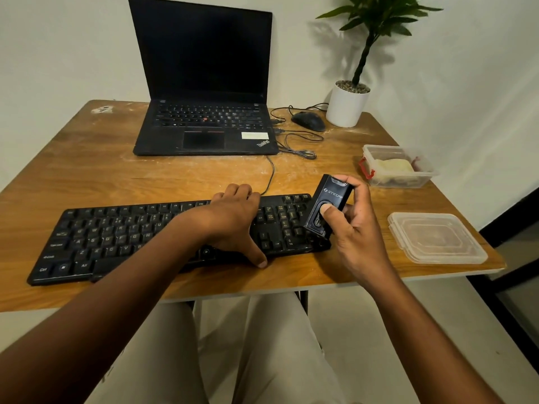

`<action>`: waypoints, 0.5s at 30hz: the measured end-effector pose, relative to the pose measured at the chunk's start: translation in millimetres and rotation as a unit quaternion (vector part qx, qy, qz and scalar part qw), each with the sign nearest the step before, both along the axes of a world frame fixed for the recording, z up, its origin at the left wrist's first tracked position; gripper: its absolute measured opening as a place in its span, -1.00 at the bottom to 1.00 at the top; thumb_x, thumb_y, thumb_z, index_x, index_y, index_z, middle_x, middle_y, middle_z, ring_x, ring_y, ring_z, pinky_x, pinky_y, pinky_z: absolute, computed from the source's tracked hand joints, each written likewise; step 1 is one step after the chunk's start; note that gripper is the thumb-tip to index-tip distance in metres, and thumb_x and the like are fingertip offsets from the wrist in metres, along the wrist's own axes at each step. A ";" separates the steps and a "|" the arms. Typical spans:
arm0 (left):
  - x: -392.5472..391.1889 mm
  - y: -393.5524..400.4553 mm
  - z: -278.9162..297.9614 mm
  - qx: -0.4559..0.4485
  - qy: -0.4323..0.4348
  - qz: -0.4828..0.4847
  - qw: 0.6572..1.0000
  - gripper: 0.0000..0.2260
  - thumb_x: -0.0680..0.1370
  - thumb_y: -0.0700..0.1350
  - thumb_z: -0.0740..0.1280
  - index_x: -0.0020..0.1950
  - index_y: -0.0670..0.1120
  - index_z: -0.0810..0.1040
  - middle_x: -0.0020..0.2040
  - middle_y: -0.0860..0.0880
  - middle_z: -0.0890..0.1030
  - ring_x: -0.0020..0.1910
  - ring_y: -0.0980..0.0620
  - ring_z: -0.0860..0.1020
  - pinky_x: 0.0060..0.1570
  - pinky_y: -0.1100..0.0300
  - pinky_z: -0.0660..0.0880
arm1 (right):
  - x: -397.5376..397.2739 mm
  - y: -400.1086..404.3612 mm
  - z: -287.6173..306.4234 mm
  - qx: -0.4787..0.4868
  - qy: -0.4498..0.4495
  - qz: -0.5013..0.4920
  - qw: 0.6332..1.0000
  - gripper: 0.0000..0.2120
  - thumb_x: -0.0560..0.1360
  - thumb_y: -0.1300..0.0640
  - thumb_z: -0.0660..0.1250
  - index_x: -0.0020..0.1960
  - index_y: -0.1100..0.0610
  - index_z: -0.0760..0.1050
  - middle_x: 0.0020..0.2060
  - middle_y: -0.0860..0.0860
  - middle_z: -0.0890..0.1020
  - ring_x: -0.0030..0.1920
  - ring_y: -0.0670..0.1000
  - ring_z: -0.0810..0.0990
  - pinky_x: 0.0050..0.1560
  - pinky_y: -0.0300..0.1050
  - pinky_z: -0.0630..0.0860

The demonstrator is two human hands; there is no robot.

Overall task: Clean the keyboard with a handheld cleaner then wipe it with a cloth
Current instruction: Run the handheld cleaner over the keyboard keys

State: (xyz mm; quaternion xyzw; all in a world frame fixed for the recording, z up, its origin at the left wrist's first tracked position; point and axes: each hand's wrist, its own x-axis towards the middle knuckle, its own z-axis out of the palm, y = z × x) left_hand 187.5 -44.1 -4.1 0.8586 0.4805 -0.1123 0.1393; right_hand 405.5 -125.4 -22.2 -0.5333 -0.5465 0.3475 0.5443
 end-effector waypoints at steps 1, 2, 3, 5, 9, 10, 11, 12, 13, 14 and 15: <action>-0.1 0.0 0.1 -0.001 -0.001 0.000 1.000 0.13 0.20 0.42 0.55 0.58 -0.04 0.15 0.46 -0.02 0.22 0.46 -0.07 0.19 0.49 -0.09 0.26 | 1.6 -0.3 1.2 -0.001 0.004 -0.004 1.000 -0.61 0.63 0.28 0.29 0.36 -0.04 0.33 -0.01 -0.02 0.68 0.01 0.15 0.69 0.00 0.23 0.67; -0.4 0.2 0.2 -0.001 -0.004 0.000 1.000 0.13 0.19 0.43 0.55 0.58 -0.04 0.14 0.46 -0.01 0.22 0.45 -0.07 0.19 0.49 -0.09 0.26 | 3.4 -1.0 3.3 -0.002 0.010 -0.008 1.000 -0.62 0.63 0.28 0.29 0.36 -0.02 0.33 -0.02 -0.03 0.69 0.00 0.14 0.70 0.00 0.21 0.68; -1.2 0.1 -0.1 -0.003 -0.007 0.001 1.000 0.14 0.19 0.43 0.55 0.58 -0.03 0.14 0.46 -0.01 0.22 0.45 -0.06 0.19 0.49 -0.09 0.26 | 6.0 -2.2 6.0 -0.003 0.018 -0.014 1.000 -0.62 0.62 0.30 0.30 0.35 -0.01 0.33 -0.05 -0.03 0.70 -0.03 0.11 0.71 -0.02 0.15 0.68; -1.5 0.5 0.4 -0.007 -0.012 0.003 1.000 0.14 0.19 0.43 0.55 0.58 -0.01 0.12 0.46 0.01 0.21 0.45 -0.05 0.18 0.49 -0.09 0.26 | 15.2 -6.0 13.3 -0.006 0.040 -0.035 0.999 -0.63 0.61 0.31 0.31 0.33 0.02 0.35 -0.12 -0.06 0.72 -0.09 0.04 0.72 -0.07 0.02 0.69; -0.5 1.2 1.1 -0.013 -0.010 -0.002 1.000 0.16 0.21 0.43 0.54 0.60 -0.01 0.05 0.48 0.01 0.17 0.47 -0.04 0.14 0.52 -0.07 0.20 | 46.4 -12.8 25.7 -0.019 0.071 -0.105 0.992 -0.65 0.57 0.27 0.37 0.27 -0.01 0.39 -0.06 0.03 0.71 -0.02 0.05 0.73 -0.12 -0.07 0.66; -0.6 1.0 1.4 -0.014 -0.008 -0.004 1.000 0.17 0.21 0.43 0.53 0.61 -0.02 0.03 0.50 0.00 0.15 0.48 -0.05 0.12 0.53 -0.06 0.18 | 54.8 -13.9 28.3 -0.020 0.077 -0.123 0.989 -0.65 0.57 0.27 0.38 0.27 0.01 0.39 -0.05 0.03 0.71 -0.01 0.04 0.73 -0.14 -0.08 0.66; -0.4 0.7 1.4 -0.013 -0.005 -0.006 1.000 0.19 0.22 0.44 0.52 0.62 -0.02 0.00 0.51 -0.01 0.13 0.50 -0.05 0.11 0.54 -0.05 0.16 | 63.5 -15.3 30.7 -0.020 0.082 -0.140 0.987 -0.65 0.57 0.28 0.38 0.27 0.03 0.39 -0.04 0.03 0.70 -0.01 0.03 0.72 -0.15 -0.09 0.66; 0.0 0.5 1.6 -0.013 -0.003 -0.007 1.000 0.20 0.22 0.44 0.52 0.63 -0.03 -0.02 0.52 -0.01 0.11 0.51 -0.05 0.09 0.54 -0.04 0.14 | 71.6 -16.3 32.9 -0.020 0.085 -0.154 0.984 -0.64 0.56 0.28 0.38 0.28 0.06 0.38 -0.03 0.04 0.69 -0.01 0.03 0.72 -0.16 -0.09 0.66; -1.0 0.3 1.3 -0.013 -0.002 -0.006 1.000 0.21 0.23 0.45 0.51 0.63 -0.03 -0.04 0.53 -0.02 0.09 0.51 -0.06 0.08 0.54 -0.04 0.12 | 78.9 -17.0 34.5 -0.020 0.086 -0.166 0.982 -0.64 0.56 0.29 0.38 0.28 0.07 0.38 -0.01 0.05 0.67 0.00 0.03 0.72 -0.17 -0.09 0.66; -0.5 0.6 1.2 -0.014 -0.001 -0.007 1.000 0.22 0.23 0.45 0.51 0.63 -0.04 -0.05 0.54 -0.02 0.08 0.52 -0.06 0.07 0.54 -0.04 0.11 | 87.6 -17.8 35.6 -0.019 0.085 -0.179 0.980 -0.64 0.56 0.29 0.39 0.28 0.07 0.38 0.02 0.07 0.65 0.01 0.04 0.72 -0.17 -0.07 0.67; -0.2 0.4 1.1 -0.014 0.000 -0.006 1.000 0.22 0.22 0.46 0.50 0.64 -0.03 -0.06 0.54 -0.02 0.07 0.52 -0.05 0.06 0.54 -0.04 0.11 | 95.5 -18.8 36.7 -0.019 0.084 -0.192 0.978 -0.64 0.56 0.29 0.39 0.28 0.08 0.38 0.05 0.09 0.64 0.02 0.05 0.72 -0.16 -0.06 0.67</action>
